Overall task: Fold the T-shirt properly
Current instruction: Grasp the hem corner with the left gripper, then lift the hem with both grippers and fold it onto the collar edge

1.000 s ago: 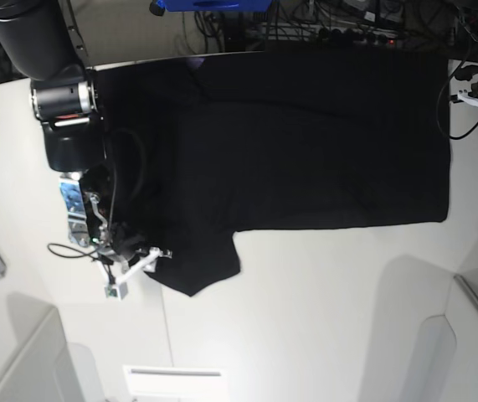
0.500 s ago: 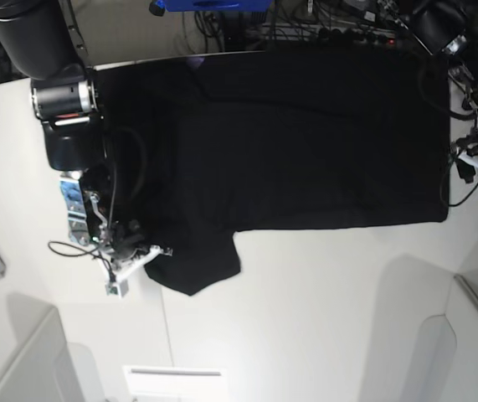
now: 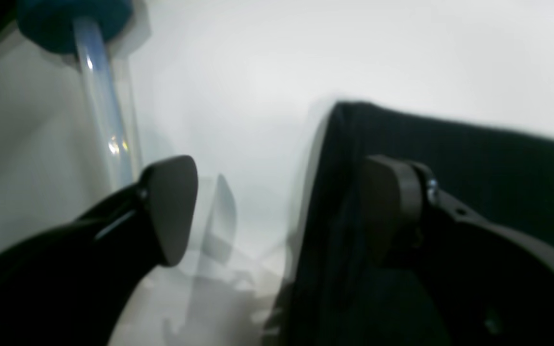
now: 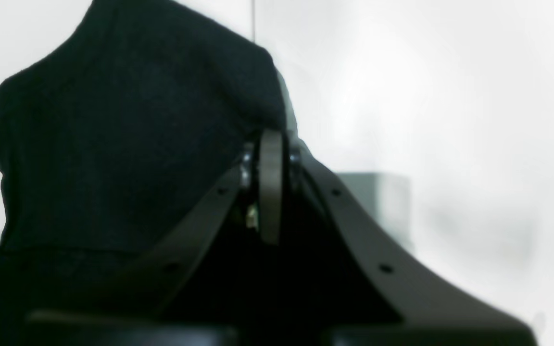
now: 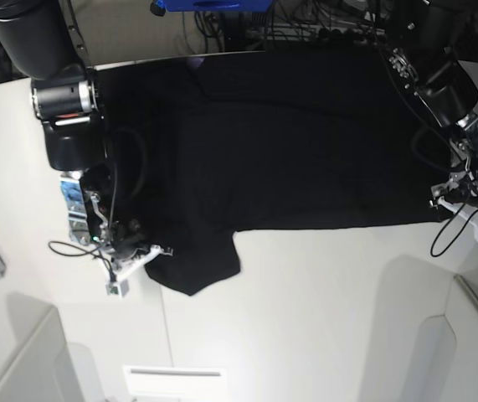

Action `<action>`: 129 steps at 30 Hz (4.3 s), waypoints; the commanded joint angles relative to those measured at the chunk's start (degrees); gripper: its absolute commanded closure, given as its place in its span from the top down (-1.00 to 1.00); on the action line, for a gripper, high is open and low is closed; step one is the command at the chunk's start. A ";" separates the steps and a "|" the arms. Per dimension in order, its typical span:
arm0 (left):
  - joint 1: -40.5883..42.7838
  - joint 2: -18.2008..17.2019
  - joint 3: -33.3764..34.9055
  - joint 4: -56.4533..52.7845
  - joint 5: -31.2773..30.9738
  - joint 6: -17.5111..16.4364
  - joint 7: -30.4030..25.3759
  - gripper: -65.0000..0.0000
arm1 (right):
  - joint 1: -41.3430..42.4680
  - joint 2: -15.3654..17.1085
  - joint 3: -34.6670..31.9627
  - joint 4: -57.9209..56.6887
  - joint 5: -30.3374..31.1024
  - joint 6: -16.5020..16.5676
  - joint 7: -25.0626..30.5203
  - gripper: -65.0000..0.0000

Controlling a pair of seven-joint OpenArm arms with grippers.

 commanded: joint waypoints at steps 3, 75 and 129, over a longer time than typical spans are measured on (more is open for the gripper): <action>-3.85 -0.92 0.11 -2.99 -0.15 -0.09 -1.32 0.54 | 1.28 0.37 0.07 0.49 -0.34 -0.06 -0.87 -1.00; 33.77 -0.65 0.90 40.61 -24.76 -0.53 0.88 -1.00 | -34.41 5.20 15.72 54.21 -0.61 -0.15 -11.06 -1.00; 49.77 -0.48 -1.65 46.50 -24.94 -3.69 0.71 -1.00 | -59.12 -1.39 29.17 75.31 -0.52 0.21 -20.47 -1.00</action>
